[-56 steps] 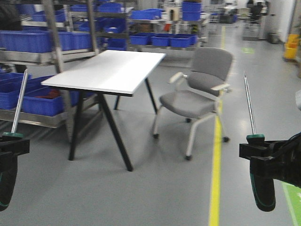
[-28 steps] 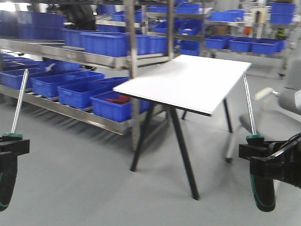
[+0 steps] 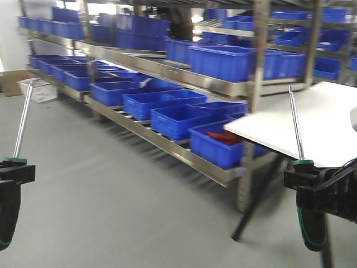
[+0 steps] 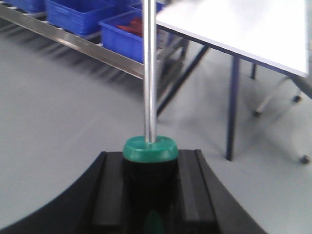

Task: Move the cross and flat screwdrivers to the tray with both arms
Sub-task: 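Hold both screwdrivers while the base drives to the roller shelf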

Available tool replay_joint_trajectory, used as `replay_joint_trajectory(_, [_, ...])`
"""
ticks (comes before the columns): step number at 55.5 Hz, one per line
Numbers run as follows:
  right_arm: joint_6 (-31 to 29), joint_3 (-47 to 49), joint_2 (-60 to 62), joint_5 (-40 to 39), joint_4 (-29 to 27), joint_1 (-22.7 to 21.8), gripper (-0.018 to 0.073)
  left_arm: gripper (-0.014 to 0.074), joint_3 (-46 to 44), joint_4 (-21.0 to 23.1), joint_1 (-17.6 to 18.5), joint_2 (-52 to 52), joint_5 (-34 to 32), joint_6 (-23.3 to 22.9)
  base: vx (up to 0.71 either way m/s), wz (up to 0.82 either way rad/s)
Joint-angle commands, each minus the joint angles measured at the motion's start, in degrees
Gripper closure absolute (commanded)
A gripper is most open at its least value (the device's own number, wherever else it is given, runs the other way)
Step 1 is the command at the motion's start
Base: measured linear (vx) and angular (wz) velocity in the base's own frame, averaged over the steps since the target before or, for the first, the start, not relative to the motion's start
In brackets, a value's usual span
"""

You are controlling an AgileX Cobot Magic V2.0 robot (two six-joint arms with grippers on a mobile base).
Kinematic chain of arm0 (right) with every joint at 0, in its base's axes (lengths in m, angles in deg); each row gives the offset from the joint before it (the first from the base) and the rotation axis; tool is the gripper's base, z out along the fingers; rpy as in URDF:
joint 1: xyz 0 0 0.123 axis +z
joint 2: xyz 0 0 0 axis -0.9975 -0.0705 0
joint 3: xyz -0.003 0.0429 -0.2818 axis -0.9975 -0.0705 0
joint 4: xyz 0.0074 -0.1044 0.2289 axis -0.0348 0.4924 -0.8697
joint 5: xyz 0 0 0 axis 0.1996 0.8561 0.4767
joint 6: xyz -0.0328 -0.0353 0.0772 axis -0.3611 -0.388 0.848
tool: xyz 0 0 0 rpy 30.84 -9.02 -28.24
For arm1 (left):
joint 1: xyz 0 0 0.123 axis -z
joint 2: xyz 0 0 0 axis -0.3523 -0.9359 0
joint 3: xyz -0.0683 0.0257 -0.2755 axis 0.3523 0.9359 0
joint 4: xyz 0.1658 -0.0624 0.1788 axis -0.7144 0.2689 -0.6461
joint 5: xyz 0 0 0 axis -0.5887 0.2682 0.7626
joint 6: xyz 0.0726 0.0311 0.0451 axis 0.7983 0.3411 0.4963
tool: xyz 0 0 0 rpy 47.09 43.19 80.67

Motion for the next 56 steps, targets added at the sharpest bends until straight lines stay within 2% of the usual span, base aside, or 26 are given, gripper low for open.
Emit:
replay_joint_trajectory(1, [-0.2,1.7,0.8,-4.1,-0.7,-0.1,0.0567,0.0594,-1.7,1.8,0.2,0.9,-4.5,-0.6,0.56,0.58])
replay_joint_trajectory(34, [-0.2,1.7,0.8,-4.0,-0.7,-0.1,0.0567,0.0594,-1.7,1.8,0.2,0.9,-4.5,-0.6,0.57,0.52])
replay_joint_trajectory(56, [-0.2,1.7,0.8,-3.6,-0.7,-0.1,0.0567,0.0594,-1.7,1.8,0.2,0.9,-4.4,-0.6,0.60,0.31])
